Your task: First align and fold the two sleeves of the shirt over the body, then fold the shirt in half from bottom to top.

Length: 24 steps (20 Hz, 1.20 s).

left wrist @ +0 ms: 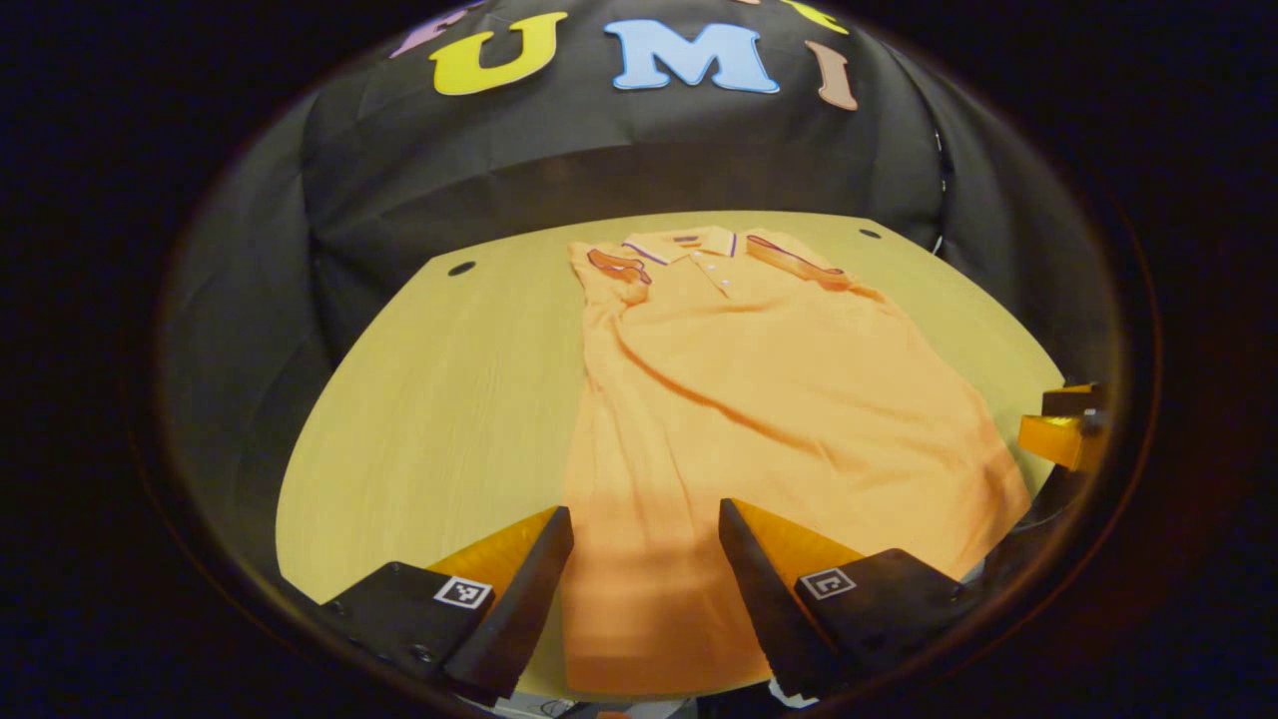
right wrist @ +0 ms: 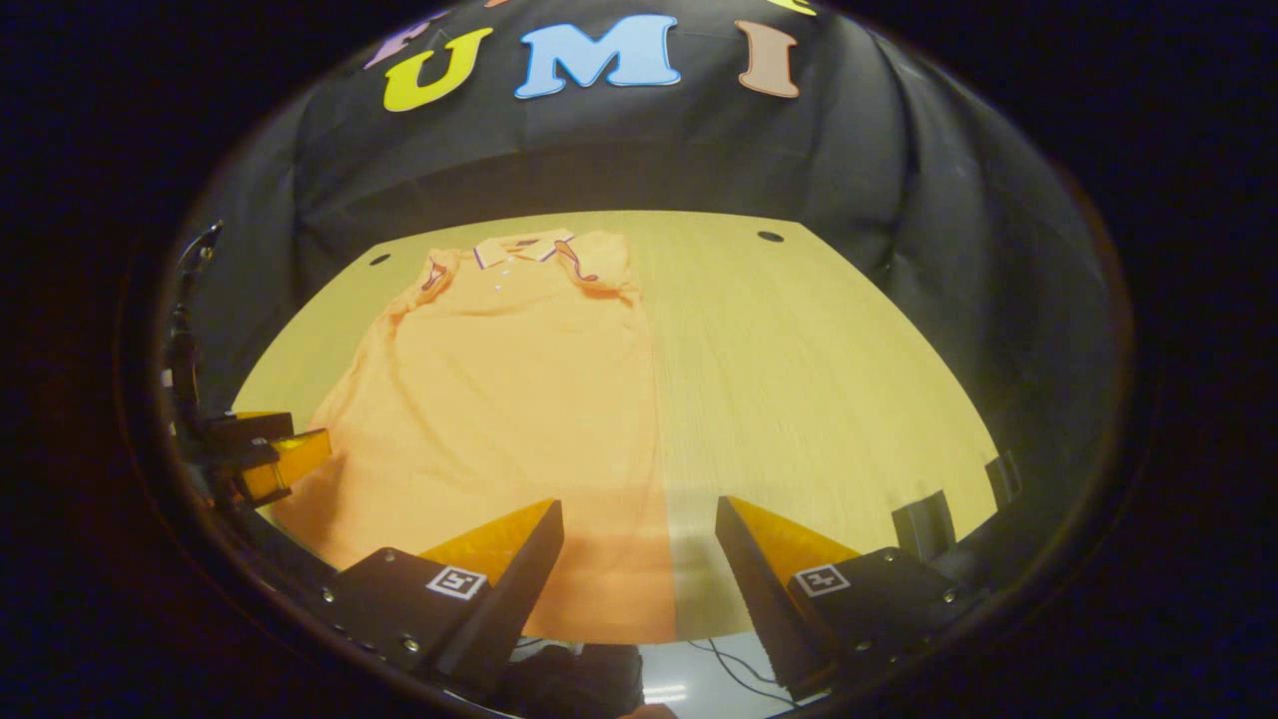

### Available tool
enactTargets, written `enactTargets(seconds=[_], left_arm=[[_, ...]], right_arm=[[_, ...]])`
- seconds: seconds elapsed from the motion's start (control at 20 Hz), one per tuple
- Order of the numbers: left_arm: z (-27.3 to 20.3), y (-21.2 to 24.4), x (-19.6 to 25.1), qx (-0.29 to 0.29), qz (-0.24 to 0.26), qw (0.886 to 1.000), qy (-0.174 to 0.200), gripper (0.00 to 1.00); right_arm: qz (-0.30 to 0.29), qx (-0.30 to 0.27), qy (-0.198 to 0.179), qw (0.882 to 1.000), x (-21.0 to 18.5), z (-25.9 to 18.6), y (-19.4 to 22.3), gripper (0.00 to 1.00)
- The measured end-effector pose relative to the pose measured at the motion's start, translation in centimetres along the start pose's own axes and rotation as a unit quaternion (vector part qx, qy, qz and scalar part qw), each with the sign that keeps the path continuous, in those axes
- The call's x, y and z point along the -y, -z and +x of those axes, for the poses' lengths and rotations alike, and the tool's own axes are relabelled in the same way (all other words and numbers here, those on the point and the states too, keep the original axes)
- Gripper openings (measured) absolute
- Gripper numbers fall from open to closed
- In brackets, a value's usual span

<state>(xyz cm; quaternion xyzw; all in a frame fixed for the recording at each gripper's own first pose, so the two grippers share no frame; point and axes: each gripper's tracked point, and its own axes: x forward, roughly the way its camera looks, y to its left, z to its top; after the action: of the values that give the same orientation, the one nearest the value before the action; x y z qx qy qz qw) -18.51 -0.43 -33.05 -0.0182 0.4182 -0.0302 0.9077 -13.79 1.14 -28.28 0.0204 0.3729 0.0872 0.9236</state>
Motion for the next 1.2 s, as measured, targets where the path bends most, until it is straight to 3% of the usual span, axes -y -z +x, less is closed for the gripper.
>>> enactTargets(seconds=[0.1, 0.45, 0.55, 0.6, 0.7, 0.95, 1.0, 1.1, 1.15, 1.2], left_arm=[[-1.0, 1.6, -0.2, -0.008, -0.001, 1.0, -0.002, 1.0], [-3.0, 4.8, -1.9, -0.028, -0.017, 0.999, -0.027, 0.96], [-3.4, 5.6, -1.9, -0.033, -0.022, 0.999, -0.026, 1.0], [-3.5, 6.1, -2.0, -0.037, -0.021, 0.999, -0.027, 0.96], [-4.0, 6.6, -2.1, -0.036, -0.021, 0.999, -0.028, 1.0], [-5.4, 8.3, -1.9, -0.04, -0.037, 0.998, -0.025, 1.0], [-5.7, 8.8, -1.8, -0.041, -0.042, 0.998, -0.023, 0.96], [-6.0, 9.0, -1.3, -0.038, -0.049, 0.998, -0.019, 1.0], [-5.9, 8.9, -1.3, -0.035, -0.052, 0.998, -0.019, 0.92], [-5.9, 9.1, -1.2, -0.037, -0.056, 0.998, -0.018, 0.97]], right_arm=[[-0.006, -0.007, -0.001, 1.0, 0.0, -0.1, 0.9, 0.96], [-0.001, -0.031, -0.006, 0.999, 0.3, -0.2, 3.2, 0.96], [0.0, -0.039, -0.006, 0.999, 0.6, -0.2, 3.8, 0.96], [0.001, -0.044, -0.006, 0.999, 0.6, -0.2, 4.2, 0.96], [0.003, -0.052, -0.009, 0.999, 0.5, -0.3, 4.9, 0.96], [-0.005, -0.066, -0.018, 0.998, -0.4, -0.4, 6.0, 0.96], [-0.004, -0.07, -0.02, 0.997, -0.7, -0.3, 6.4, 0.96], [-0.002, -0.075, -0.024, 0.997, -1.0, -0.2, 6.7, 0.96], [-0.003, -0.078, -0.024, 0.997, -1.1, -0.1, 6.8, 0.96], [-0.004, -0.083, -0.024, 0.996, -1.3, 0.0, 7.2, 0.96]])
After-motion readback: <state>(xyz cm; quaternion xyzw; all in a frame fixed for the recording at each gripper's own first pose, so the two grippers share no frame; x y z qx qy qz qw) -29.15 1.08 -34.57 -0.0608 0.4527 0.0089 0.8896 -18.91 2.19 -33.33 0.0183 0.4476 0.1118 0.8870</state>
